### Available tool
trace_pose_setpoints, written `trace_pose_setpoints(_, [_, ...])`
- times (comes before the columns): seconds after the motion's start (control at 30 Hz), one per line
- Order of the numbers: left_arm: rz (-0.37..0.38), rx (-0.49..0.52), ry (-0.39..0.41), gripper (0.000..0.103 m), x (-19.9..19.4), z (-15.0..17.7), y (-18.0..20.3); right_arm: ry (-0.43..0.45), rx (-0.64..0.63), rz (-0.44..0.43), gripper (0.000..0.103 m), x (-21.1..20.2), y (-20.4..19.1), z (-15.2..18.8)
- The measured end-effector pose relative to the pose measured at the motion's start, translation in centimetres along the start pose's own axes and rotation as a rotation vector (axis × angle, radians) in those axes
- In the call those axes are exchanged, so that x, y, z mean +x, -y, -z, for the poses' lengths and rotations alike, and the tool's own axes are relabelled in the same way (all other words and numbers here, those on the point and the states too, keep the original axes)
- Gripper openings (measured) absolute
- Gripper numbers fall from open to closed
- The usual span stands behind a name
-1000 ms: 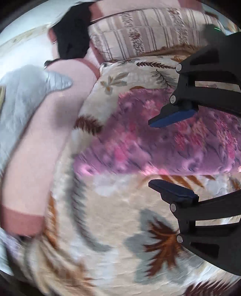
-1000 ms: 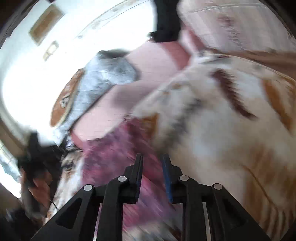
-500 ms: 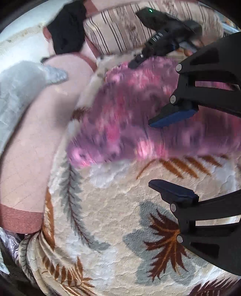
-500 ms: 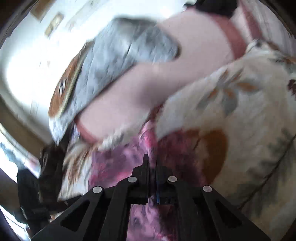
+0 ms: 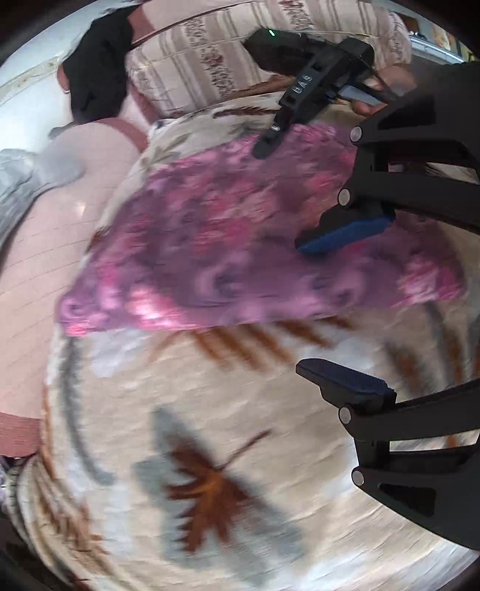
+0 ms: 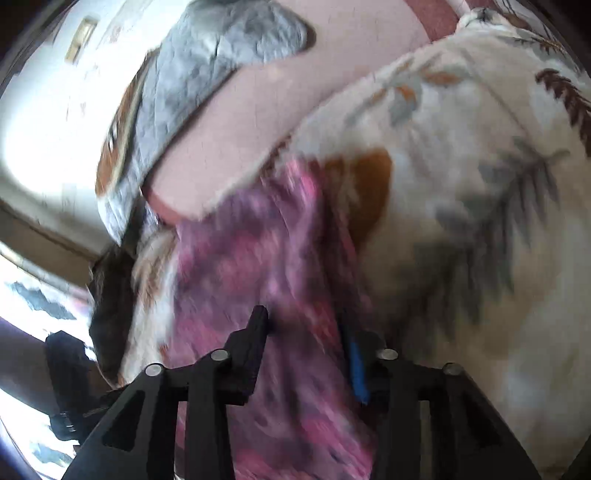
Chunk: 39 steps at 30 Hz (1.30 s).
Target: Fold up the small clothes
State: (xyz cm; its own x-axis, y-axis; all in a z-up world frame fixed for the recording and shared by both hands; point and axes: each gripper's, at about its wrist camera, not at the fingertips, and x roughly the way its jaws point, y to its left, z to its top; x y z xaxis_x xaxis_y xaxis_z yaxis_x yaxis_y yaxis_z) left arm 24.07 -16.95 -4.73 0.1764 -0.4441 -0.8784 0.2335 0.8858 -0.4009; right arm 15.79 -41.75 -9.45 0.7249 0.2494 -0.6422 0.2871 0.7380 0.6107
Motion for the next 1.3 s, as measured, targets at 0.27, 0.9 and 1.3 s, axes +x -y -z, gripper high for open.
trace_pose_setpoints(0.27, [-0.068, 0.024, -0.015, 0.06, -0.6, 1.2, 1.3, 0.05, 0.05, 0.053, 0.017, -2.8, 0.8, 1.0])
trace_pose_setpoints(0.9, [-0.071, 0.106, -0.096, 0.06, -0.8, 4.6, 1.2, -0.019, 0.05, 0.131, 0.013, -6.7, 3.8, 6.0])
trace_pose_setpoints(1.3, [-0.084, 0.042, -0.007, 0.061, 1.4, -8.7, 2.1, 0.081, 0.05, 0.144, 0.049, 1.1, -0.2, -5.4])
